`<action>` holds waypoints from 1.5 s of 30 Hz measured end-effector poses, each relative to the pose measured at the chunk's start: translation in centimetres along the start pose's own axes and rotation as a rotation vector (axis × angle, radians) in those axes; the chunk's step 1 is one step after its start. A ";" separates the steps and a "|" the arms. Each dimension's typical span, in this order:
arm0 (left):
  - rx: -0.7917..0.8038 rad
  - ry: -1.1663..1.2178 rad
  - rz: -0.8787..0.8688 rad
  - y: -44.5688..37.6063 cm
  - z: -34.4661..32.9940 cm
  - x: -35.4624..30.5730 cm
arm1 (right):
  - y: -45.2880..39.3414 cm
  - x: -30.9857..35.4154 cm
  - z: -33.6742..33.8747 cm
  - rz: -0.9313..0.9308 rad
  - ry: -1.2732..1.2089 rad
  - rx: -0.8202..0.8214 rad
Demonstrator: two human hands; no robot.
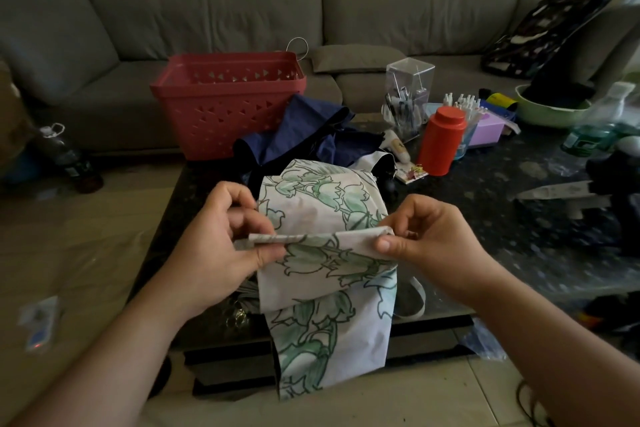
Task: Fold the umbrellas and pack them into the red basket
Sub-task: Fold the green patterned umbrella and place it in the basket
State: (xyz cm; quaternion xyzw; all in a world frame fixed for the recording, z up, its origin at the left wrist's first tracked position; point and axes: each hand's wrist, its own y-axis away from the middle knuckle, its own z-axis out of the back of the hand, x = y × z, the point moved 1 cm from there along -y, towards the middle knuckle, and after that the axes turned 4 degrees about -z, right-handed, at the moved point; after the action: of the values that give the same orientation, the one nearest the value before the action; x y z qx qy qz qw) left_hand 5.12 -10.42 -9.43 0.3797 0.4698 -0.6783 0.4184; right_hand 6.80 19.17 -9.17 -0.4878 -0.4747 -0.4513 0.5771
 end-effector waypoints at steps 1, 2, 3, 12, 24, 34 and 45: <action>0.025 0.025 0.008 0.0 0.2 0.1 | -0.1 0.1 0.1 -0.009 0.022 0.028; 0.065 0.071 0.021 0.1 0.5 0.0 | 0.0 0.4 0.2 -0.032 0.036 0.065; 0.114 0.108 0.038 0.2 0.7 0.0 | 0.0 0.6 0.3 -0.061 0.041 0.105; -0.406 -0.014 0.029 -1.1 -1.0 0.7 | -3.6 -1.4 -1.0 -0.073 0.160 -0.310; -0.357 0.113 0.357 -3.1 -1.4 2.0 | -5.2 0.1 1.8 -0.193 0.118 0.270; -0.285 0.265 0.265 -2.9 -2.5 1.5 | -5.3 -0.6 1.5 -0.270 0.150 -0.106; -0.152 0.307 0.054 -2.0 -1.0 0.8 | -4.0 -0.1 0.0 -0.260 -0.037 -0.072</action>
State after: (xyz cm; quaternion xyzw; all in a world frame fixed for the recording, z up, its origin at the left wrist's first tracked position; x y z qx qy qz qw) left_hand 3.07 -9.24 -9.82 0.4584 0.5677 -0.5635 0.3873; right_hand 2.88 18.70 -8.76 -0.4509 -0.5279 -0.5300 0.4869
